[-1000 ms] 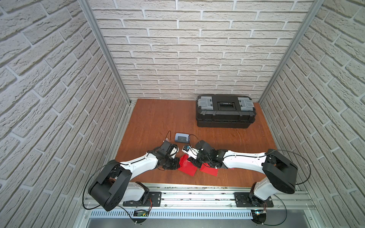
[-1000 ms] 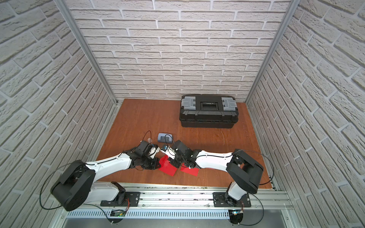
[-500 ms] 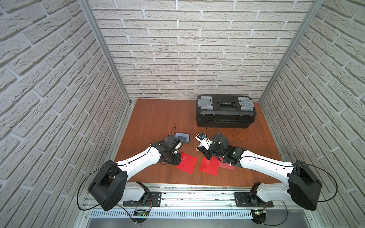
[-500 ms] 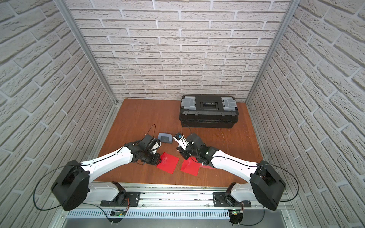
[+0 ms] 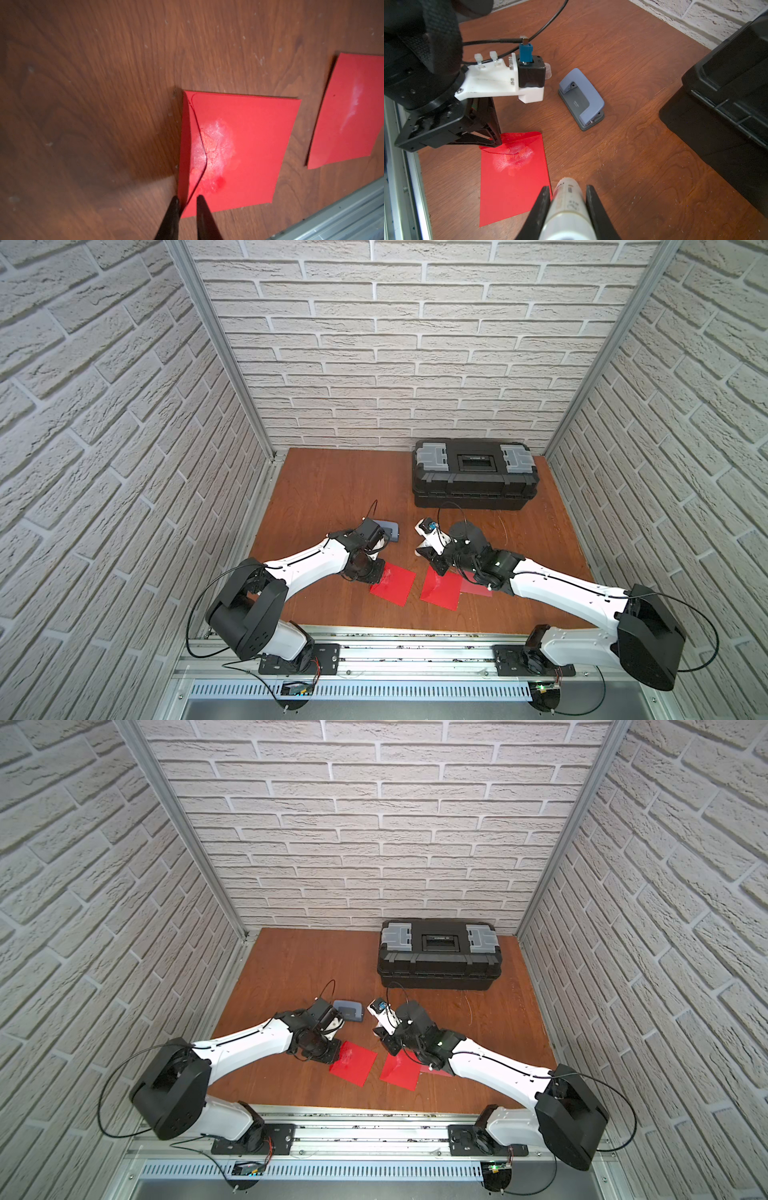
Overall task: Seal the envelope with a glue stick
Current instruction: Seal the envelope at the center of the board.
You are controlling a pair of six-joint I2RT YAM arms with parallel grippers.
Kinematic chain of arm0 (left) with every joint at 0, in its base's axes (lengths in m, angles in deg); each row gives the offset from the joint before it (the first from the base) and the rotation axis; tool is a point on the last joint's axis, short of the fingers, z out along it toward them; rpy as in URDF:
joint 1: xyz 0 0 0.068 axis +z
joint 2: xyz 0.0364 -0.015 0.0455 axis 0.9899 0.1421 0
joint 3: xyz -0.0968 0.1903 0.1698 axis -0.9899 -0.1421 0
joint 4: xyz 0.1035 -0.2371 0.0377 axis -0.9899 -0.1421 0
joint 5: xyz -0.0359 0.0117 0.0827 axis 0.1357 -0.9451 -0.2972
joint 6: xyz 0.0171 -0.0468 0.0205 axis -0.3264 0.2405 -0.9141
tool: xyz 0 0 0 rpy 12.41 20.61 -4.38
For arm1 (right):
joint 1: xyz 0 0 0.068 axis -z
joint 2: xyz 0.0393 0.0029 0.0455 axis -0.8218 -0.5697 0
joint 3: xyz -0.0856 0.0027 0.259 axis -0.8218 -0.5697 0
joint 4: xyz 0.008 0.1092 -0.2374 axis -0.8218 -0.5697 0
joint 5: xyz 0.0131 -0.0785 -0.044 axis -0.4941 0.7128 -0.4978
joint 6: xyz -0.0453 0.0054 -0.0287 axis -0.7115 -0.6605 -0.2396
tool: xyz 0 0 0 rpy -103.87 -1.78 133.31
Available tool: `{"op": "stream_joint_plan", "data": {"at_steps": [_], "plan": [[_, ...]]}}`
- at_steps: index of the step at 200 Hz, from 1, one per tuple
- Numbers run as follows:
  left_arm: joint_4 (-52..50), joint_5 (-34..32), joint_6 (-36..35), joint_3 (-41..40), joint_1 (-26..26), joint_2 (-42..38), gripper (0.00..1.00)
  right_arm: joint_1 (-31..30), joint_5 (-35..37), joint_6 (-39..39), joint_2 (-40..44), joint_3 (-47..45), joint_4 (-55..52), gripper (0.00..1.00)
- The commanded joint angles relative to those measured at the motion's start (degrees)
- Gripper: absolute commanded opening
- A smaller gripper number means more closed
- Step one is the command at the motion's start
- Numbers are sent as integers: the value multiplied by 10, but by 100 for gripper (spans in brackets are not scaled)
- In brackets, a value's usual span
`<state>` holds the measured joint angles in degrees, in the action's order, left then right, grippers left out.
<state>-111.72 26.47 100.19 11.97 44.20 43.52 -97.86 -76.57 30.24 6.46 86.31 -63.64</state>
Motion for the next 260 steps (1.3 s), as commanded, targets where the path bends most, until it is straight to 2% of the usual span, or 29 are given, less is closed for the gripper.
{"op": "stream_joint_plan", "data": {"at_steps": [1, 38, 67, 128, 191, 260], "plan": [[-13, -13, -14, 16, 1, 8, 14, 2, 0, 8, 20, -4, 8, 3], [-14, -18, -23, 27, 1, 26, 14, 2, -8, 5, 20, 0, -1, 2], [-17, -25, -28, 34, 2, 29, 8, 2, -8, 5, 23, 1, -6, 3], [-93, -97, -24, 52, 11, 19, 1, 2, -5, 3, 18, 8, -17, 2], [-84, -88, -20, 79, -16, 65, 5, 2, -2, 4, 20, 14, -26, 3], [-43, -57, -10, 73, -27, 90, 9, 1, 0, 13, 24, 14, -30, 3]]}}
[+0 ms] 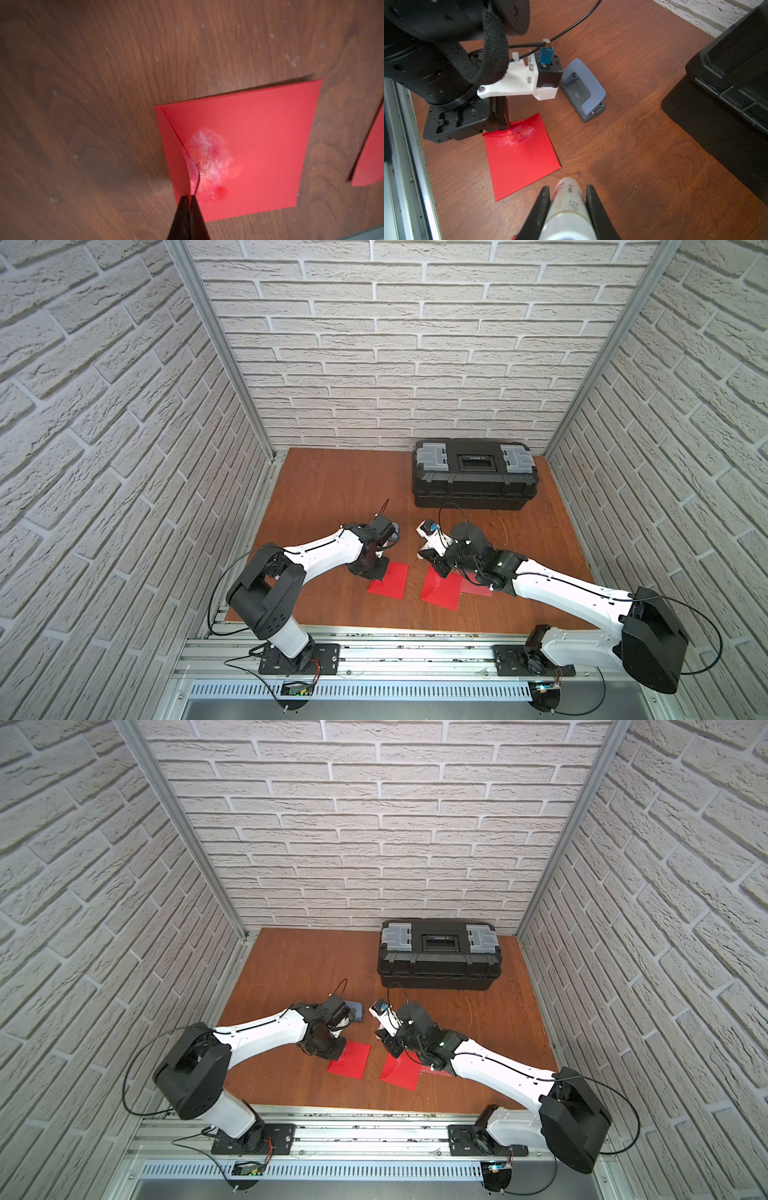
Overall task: Seal the envelope with a glue stick
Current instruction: Seal the envelope at the center of the board.
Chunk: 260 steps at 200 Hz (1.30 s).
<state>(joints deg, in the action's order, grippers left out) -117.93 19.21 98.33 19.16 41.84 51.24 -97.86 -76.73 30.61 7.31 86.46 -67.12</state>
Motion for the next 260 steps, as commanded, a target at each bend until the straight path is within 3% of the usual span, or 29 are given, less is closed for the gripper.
{"op": "stream_joint_plan", "data": {"at_steps": [1, 58, 109, 122, 146, 175, 260], "plan": [[20, 16, 9, 1, -3, 13, 9, 1, 1, 9, 16, 12, 5, 3], [88, 81, 37, -40, 8, 14, 29, 2, 4, 14, 21, 14, -4, 3], [130, 117, 51, -78, 28, 13, 40, 1, 2, 17, 23, 15, -7, 3], [130, 116, 53, -83, 31, 11, 40, 1, 2, 17, 23, 15, -8, 3], [125, 105, 51, -89, 34, 10, 24, 1, 2, 15, 21, 17, -9, 3], [116, 95, 45, -89, 34, 13, 16, 1, 1, 16, 18, 20, -10, 3], [26, -16, 33, -49, -17, 60, 16, 2, 59, -18, 43, 30, -43, 3]]}}
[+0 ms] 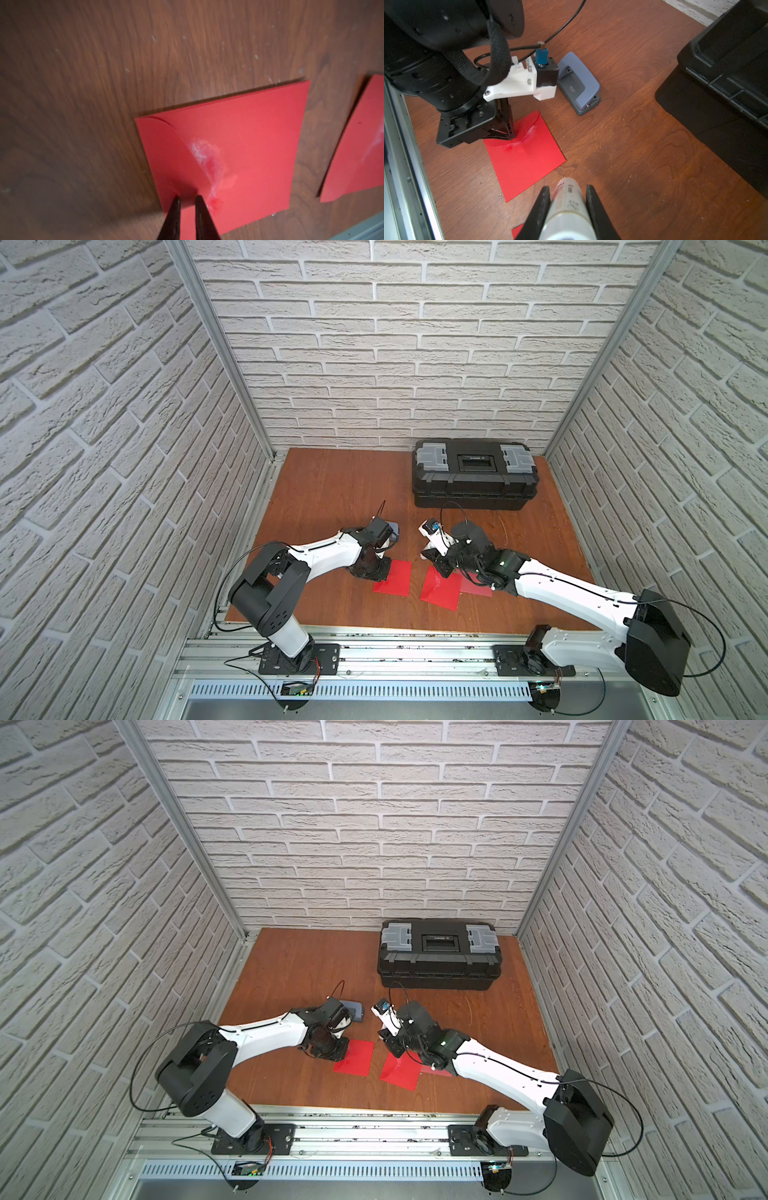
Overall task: Seal the envelope with a glue stick
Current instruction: Seal the envelope at the center of the board.
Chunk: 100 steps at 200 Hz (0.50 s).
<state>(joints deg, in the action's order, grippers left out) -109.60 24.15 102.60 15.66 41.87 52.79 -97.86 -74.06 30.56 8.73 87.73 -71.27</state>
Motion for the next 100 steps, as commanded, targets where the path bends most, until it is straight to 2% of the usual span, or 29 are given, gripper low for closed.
{"op": "stream_joint_plan", "data": {"at_steps": [1, 57, 100], "plan": [[-58, -67, -9, -13, -18, 45, 16, 2, 34, -18, 29, 17, -2, 3], [-96, -105, 8, -1, -55, 76, 17, 5, 78, -38, 71, 9, -8, 3], [-112, -115, 26, 1, -80, 112, 17, 13, 83, -52, 91, -3, -4, 2]]}}
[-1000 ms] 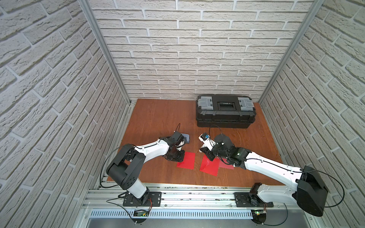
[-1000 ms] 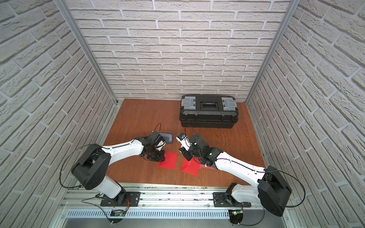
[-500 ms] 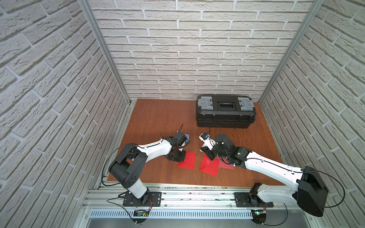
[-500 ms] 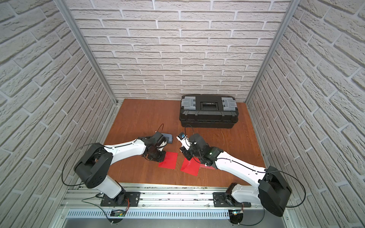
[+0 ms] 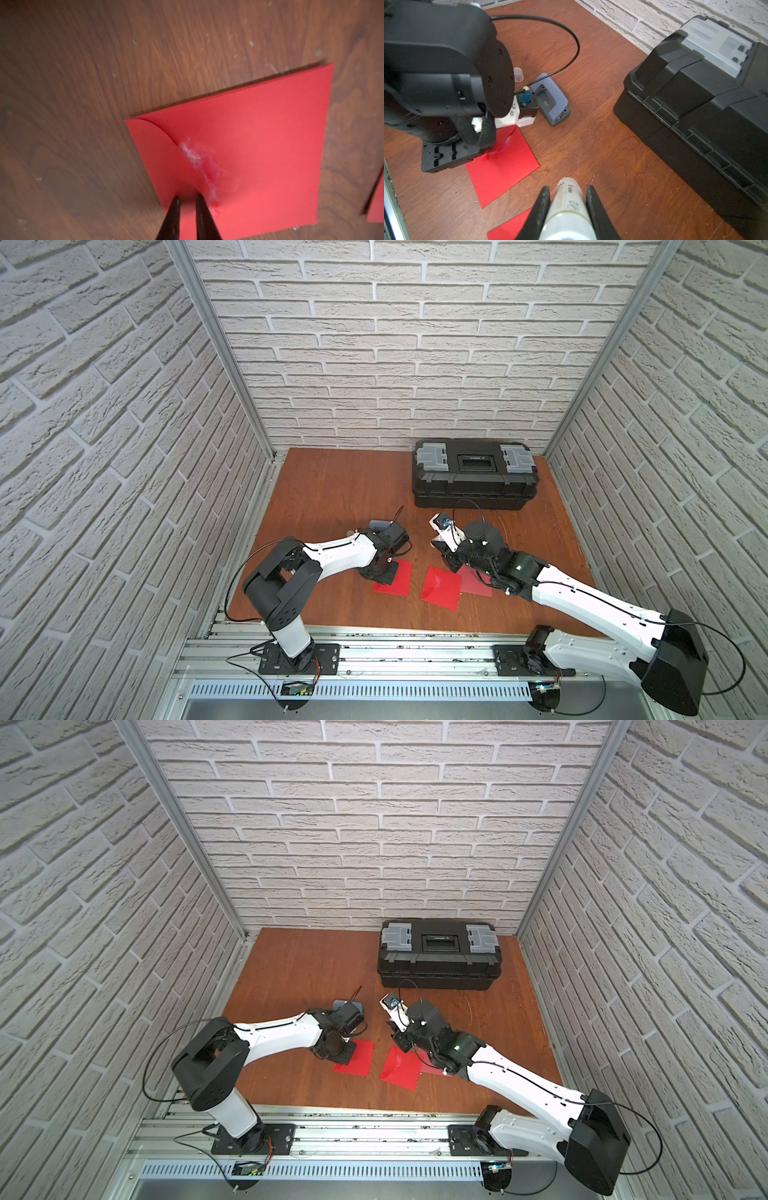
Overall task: Seal the envelope with a glue stick
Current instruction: Seal the envelope at the center of the board.
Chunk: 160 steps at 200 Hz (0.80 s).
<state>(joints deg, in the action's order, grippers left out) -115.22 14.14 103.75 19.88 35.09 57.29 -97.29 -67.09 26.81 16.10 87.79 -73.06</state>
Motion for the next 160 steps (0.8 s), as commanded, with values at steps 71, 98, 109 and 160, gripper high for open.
{"op": "stream_joint_plan", "data": {"at_steps": [71, 98, 109, 160], "plan": [[-106, -46, 24, -7, -54, 126, 17, 20, 13, -19, 42, -20, 14, 3], [-89, -42, 22, -12, -47, 84, 18, 21, 11, -15, 44, -18, 8, 3], [-83, -40, 19, -8, -41, 58, 18, 21, 10, -14, 42, -15, 7, 3], [-53, -16, 15, 1, -16, -26, 19, 21, 0, -2, 26, 6, -3, 3]]}}
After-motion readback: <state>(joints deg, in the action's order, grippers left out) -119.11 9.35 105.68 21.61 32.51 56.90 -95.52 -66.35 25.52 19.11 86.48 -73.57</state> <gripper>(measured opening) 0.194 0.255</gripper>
